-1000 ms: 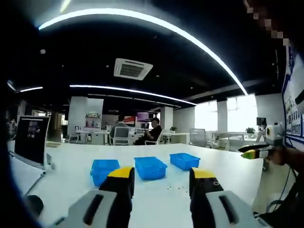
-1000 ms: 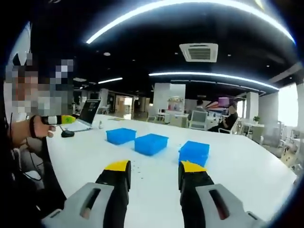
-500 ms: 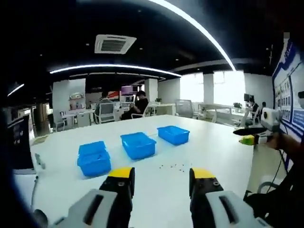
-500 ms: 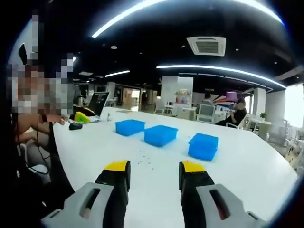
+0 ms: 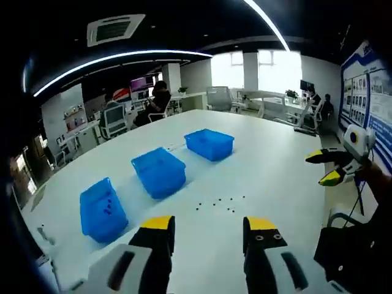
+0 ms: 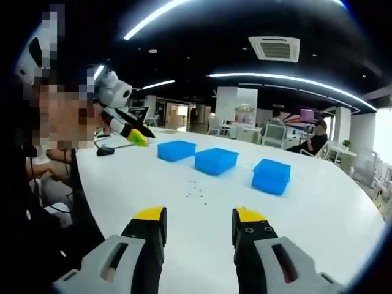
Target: Pick up the resistors one by one and place each resistor into its matching bin, sorting the parts by color and model until every resistor is separated into the correct bin for its type
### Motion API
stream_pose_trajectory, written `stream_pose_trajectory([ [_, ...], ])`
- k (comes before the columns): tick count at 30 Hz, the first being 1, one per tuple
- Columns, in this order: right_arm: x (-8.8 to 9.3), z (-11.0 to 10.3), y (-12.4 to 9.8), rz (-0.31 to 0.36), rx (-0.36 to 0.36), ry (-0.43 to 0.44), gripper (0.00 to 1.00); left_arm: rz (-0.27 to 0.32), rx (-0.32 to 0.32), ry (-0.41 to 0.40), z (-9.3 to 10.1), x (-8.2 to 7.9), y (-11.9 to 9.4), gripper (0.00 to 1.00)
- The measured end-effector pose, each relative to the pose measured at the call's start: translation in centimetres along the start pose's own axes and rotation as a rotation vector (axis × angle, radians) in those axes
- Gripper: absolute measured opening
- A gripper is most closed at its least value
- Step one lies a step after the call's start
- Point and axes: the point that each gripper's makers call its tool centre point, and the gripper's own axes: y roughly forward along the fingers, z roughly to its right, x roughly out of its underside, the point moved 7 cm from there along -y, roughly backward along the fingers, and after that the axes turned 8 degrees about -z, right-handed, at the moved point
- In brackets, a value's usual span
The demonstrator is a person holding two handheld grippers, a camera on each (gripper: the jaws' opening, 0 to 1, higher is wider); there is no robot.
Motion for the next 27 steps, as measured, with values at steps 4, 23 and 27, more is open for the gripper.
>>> stream_pose_trajectory([
  [4, 0.3, 0.0, -0.1, -0.013, -0.001, 0.001, 0.44, -0.079, 0.071, -0.03, 0.0, -1.4, 2.2, 0.46],
  [23, 1.5, 0.1, 0.0, -0.063, -0.004, 0.005, 0.44, -0.426, 0.103, 0.08, -1.8, -3.3, 9.9, 0.33],
  [27, 1.8, 0.3, 0.0, -0.07, 0.001, 0.011, 0.44, -0.469, 0.116, 0.076, -1.7, -3.0, 11.9, 0.31],
])
